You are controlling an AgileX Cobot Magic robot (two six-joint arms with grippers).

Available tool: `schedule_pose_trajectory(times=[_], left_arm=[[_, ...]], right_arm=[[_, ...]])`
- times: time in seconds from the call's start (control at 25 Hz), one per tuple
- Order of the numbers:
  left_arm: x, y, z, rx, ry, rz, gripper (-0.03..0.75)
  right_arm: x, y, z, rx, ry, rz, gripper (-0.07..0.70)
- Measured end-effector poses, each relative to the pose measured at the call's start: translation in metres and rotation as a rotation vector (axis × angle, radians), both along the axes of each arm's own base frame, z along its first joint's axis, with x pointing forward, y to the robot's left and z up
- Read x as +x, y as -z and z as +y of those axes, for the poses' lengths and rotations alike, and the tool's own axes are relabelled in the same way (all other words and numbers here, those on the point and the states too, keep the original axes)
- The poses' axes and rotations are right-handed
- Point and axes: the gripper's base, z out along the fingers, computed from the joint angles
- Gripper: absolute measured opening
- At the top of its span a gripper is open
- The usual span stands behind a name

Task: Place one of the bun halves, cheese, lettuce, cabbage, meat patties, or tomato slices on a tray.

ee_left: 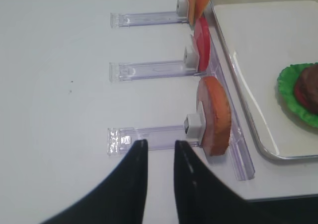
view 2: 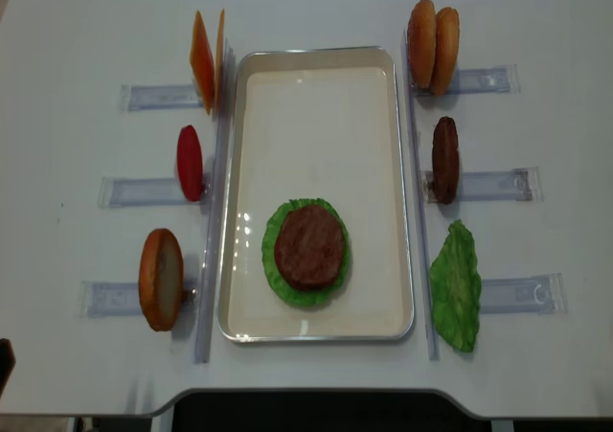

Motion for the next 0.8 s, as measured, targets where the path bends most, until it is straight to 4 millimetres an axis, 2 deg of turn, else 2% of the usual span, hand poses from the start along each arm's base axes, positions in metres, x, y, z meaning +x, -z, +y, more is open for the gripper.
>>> schedule_pose_trajectory(times=[0.2,0.48,0.8], left_arm=[[0.000,0.000,0.000,0.000,0.000,0.000,0.139],[0.000,0.000,0.000,0.000,0.000,0.000,0.139],[0.000,0.000,0.000,0.000,0.000,0.000,0.139]], right_arm=[[-0.020,0.022,0.003,-0.020,0.009,-0.142,0.486],[-0.039,0.049,0.006,-0.040,0.008,-0.238,0.486],[-0.040,0.059,0.006,-0.040,0.001,-0.204,0.486]])
